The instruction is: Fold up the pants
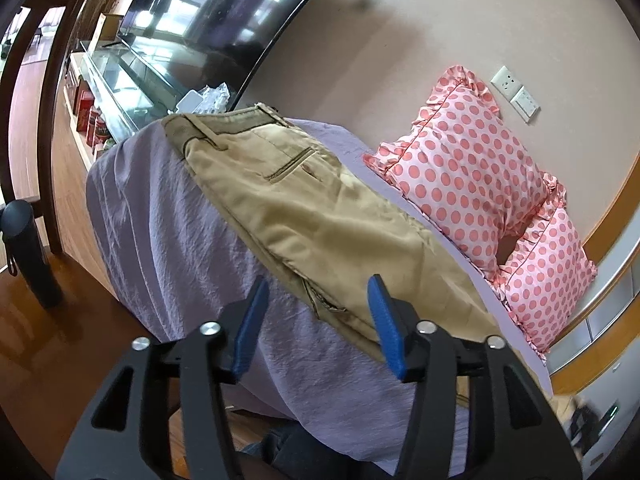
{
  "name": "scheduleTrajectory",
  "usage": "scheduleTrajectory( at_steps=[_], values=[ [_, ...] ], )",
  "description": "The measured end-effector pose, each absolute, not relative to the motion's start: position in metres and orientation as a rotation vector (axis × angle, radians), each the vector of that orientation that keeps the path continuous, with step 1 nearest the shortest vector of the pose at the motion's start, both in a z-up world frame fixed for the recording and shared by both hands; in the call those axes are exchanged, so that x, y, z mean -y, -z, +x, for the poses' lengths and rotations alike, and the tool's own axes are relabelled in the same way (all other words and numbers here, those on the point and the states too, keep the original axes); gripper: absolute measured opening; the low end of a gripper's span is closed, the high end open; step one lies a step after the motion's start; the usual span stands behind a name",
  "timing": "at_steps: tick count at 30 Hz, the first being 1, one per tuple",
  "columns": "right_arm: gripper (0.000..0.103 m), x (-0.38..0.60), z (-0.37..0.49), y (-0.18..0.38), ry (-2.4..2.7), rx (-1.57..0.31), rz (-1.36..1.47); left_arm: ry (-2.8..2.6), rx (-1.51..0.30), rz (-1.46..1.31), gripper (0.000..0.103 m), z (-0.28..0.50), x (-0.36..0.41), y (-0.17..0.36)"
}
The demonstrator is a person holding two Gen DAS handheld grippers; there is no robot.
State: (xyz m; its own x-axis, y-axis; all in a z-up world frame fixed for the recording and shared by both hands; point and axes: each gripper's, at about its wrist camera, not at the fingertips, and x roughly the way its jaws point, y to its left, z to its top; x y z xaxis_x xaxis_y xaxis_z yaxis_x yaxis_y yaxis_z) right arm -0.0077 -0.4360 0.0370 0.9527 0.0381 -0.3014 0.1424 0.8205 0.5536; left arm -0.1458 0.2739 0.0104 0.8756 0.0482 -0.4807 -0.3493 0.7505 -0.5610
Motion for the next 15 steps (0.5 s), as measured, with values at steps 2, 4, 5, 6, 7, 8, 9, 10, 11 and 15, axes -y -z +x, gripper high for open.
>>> scheduleTrajectory(
  at_steps=[2,4,5,6,7,8,9,10,11,15],
  values=[
    [0.007,0.39,0.01,-0.063,-0.097,-0.287,0.542,-0.229,-0.446,-0.68,0.07,-0.15,-0.271,-0.013],
    [0.007,0.334,0.024,-0.08,-0.275,-0.29,0.481,-0.228,-0.433,-0.657,0.077,-0.154,-0.267,-0.016],
    [0.007,0.289,0.031,-0.084,-0.406,-0.316,0.426,-0.223,-0.43,-0.646,0.079,-0.155,-0.265,-0.017],
    [0.007,0.264,0.033,-0.084,-0.475,-0.34,0.394,-0.215,-0.43,-0.637,0.08,-0.155,-0.263,-0.017],
    [0.007,0.22,0.036,-0.077,-0.585,-0.403,0.333,-0.209,-0.433,-0.63,0.081,-0.156,-0.261,-0.018],
    [0.008,0.189,0.038,-0.068,-0.653,-0.466,0.274,-0.207,-0.438,-0.624,0.081,-0.155,-0.26,-0.017],
    [0.01,0.155,0.038,-0.055,-0.715,-0.55,0.191,-0.202,-0.442,-0.619,0.084,-0.154,-0.259,-0.017],
    [0.021,0.123,0.034,-0.039,-0.756,-0.632,0.096,-0.192,-0.449,-0.615,0.085,-0.152,-0.259,-0.016],
    [0.029,0.105,0.031,-0.029,-0.765,-0.679,0.03,-0.187,-0.455,-0.613,0.087,-0.151,-0.258,-0.015],
    [0.077,0.094,0.007,-0.014,-0.79,-0.675,-0.023,-0.139,-0.473,-0.616,0.094,-0.141,-0.262,-0.008]
  ],
)
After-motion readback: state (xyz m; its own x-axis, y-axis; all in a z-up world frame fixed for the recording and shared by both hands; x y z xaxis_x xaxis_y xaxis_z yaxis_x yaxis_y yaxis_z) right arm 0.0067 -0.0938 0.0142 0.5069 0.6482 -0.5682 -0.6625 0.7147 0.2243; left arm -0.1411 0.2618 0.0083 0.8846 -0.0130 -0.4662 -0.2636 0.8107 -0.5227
